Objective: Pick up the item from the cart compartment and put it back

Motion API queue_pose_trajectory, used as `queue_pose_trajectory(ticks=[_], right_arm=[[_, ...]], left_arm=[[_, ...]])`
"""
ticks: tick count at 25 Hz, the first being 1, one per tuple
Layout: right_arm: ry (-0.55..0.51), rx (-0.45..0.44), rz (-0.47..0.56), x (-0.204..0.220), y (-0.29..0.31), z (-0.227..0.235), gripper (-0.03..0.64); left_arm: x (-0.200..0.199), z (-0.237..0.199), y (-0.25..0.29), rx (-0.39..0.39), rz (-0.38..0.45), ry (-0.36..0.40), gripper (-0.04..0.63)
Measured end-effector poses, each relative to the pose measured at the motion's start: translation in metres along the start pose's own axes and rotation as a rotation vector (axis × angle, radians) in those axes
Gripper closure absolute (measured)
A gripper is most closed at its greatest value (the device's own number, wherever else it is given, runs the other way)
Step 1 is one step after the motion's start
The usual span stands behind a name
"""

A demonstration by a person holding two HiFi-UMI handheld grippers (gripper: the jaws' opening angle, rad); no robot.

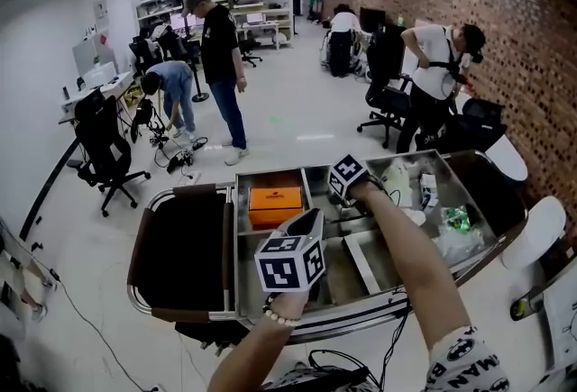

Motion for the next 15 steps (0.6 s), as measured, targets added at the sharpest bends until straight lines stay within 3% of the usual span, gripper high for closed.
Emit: queue_pose_trajectory(ticks=[11,12,13,15], right_arm=[[-0.034,-0.055,-0.157,0.014,0.038,-0.002,0.342],[-0.036,-0.05,-0.16,0.013,0.039,-0.001,0.352],[-0.04,-0.043,-0.161,0.013,0.038,0.001,0.416],[-0.051,-0.033,-0.16,0.012,0.037,0.002,0.419]], left_arm=[[0.006,-0.008,-0.004,-0.028,0.009,0.008,0.591],[0.006,-0.008,-0.003,-0.03,0.01,0.011,0.591],[0.007,-0.01,-0.003,-0.031,0.011,0.009,0.591],[0.008,-0.013,-0.004,-0.035,0.012,0.002,0.591]])
Point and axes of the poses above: the fingertips, and each gripper's own axes: y forward along the fingers, z to its right, x out of its underside, the point moved 3 cm from there along -y, backward along the fingers, and after that the axes turned 3 degrees about -z, right-handed, at the moved point
